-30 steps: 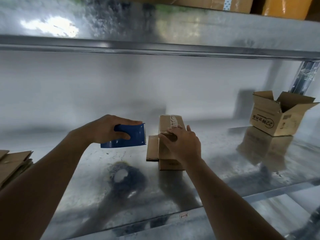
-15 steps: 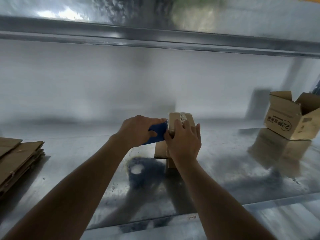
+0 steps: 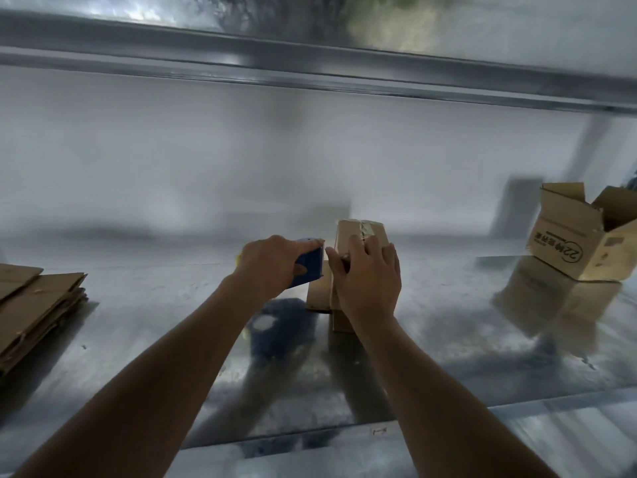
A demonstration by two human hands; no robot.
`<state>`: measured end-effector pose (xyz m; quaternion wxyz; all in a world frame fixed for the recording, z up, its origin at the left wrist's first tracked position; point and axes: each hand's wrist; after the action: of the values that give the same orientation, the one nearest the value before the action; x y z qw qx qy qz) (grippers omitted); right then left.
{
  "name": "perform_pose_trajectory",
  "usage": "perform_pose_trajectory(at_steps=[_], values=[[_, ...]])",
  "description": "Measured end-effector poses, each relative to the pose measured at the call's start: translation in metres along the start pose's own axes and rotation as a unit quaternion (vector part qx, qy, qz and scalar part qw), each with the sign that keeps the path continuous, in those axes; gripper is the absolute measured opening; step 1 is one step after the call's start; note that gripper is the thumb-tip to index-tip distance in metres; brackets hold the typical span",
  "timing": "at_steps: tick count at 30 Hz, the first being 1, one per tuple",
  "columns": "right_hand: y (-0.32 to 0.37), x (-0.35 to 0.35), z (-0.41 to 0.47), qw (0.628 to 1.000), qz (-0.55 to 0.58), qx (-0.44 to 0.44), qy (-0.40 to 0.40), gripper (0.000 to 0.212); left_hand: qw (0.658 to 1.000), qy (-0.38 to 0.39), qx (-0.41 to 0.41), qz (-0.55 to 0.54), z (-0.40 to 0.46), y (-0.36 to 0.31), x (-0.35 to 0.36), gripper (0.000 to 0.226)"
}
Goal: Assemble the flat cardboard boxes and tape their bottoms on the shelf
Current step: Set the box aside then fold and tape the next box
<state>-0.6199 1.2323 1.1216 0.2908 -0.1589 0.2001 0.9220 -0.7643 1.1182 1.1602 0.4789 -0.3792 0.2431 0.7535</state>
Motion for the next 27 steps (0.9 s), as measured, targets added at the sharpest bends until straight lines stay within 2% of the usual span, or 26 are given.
perform_pose_trajectory(at_steps=[9, 16, 22, 27], values=[[-0.019, -0.01, -0.003, 0.998, 0.006, -0.054, 0.01, 0.048, 0.999, 0.032, -0.026, 0.003, -0.024, 0.024, -0.002, 0.058], [-0.017, -0.036, 0.006, 0.995, 0.028, -0.09, -0.023, 0.054, 0.996, 0.067, -0.066, 0.008, -0.042, 0.035, -0.01, 0.06], [-0.021, -0.043, -0.004, 0.996, 0.025, -0.072, 0.042, 0.063, 0.995, 0.069, -0.041, 0.062, -0.053, 0.028, -0.01, 0.061], [-0.024, -0.047, -0.008, 0.992, 0.03, -0.085, 0.088, 0.06, 0.99, 0.079, -0.001, 0.117, -0.057, 0.028, 0.004, 0.073]])
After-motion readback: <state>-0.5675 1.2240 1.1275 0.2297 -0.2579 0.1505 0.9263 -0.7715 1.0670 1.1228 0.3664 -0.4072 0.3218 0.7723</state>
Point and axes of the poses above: each hand's wrist, its own z-axis towards the middle knuckle, its own x-axis out of the palm, y = z × x, and after that the axes turned 11 degrees about -y, right-handed
